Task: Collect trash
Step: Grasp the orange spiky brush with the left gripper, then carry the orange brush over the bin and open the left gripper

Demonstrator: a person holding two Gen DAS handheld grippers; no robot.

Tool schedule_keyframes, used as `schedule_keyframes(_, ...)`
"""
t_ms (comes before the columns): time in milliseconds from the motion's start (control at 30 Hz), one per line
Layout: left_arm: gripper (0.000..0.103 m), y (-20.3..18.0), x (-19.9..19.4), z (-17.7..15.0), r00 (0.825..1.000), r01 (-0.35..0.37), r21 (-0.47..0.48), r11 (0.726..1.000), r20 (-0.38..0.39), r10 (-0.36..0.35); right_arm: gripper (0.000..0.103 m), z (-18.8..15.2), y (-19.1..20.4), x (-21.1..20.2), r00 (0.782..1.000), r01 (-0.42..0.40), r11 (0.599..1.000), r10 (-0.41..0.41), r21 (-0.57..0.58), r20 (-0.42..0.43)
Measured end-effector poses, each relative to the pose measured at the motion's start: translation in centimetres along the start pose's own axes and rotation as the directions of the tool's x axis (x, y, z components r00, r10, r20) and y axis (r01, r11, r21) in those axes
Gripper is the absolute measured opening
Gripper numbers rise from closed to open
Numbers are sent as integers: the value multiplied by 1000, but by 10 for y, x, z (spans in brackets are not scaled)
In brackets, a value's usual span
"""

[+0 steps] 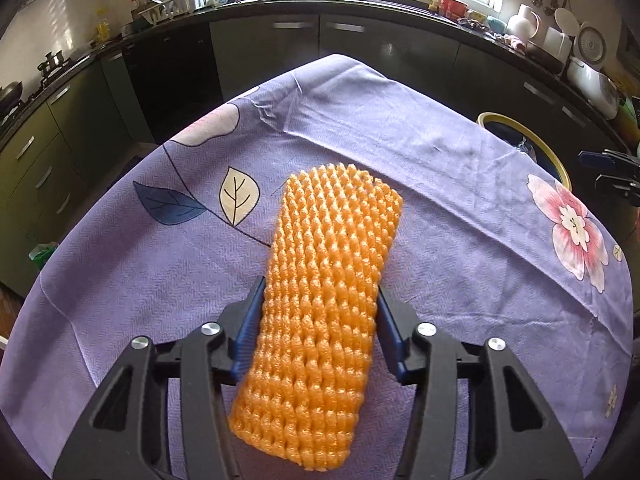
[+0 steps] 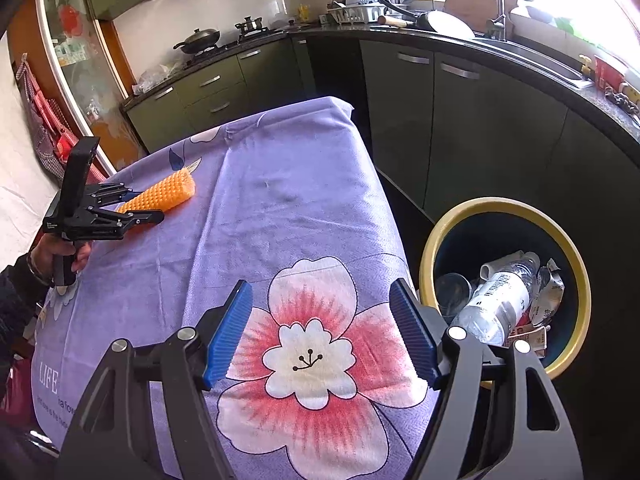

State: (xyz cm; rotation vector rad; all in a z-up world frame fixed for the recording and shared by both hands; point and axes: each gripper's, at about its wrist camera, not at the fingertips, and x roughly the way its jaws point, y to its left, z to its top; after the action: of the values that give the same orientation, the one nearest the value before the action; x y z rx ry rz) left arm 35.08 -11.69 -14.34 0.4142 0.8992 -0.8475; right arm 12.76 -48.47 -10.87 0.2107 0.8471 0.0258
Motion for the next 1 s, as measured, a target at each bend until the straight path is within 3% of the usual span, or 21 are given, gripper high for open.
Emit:
schedule_keyframes(133,24,0,-11,-2,1000,-3,-43,999,31,4,70,-2,-1,-3,1000,-7,1000,7,-9,1)
schedule_keyframes(167,16,-1,-15,-2,999,-1,-53,999,38,3,70,-3,-1,-4,1000,-10,1000,10,-12,2)
schedule_keyframes(200,14,-4,-18,-3,999,-2,-57,998,43,4,70,-4,0,-7,1000,-14,1000,14,-15,5)
schedule_keyframes(333,12,-33,-36,-3,997,-36,-32,999,62,37,70,-6,-2,-20,1000,-14,999,15,-29,24)
schedule_keyframes(433,12,-64,-52,3,997,-22,-21,1000,76,24,70,-11,-8,-34,999,7,999,-5,-43,33)
schedule_keyframes(667,12,-172,-68,40,992,95,38,995,84,-98,71,-40,-55,-80,994,90,996,-91,14,58)
schedule_keyframes(833,13,-246,-38,87,978,199,81,977,51,-203,74,-69,-107,-116,985,126,985,-138,117,99)
schedule_keyframes(1000,13,-299,24,136,966,258,103,960,-38,-256,74,-96,-153,-140,979,135,971,-162,197,126)
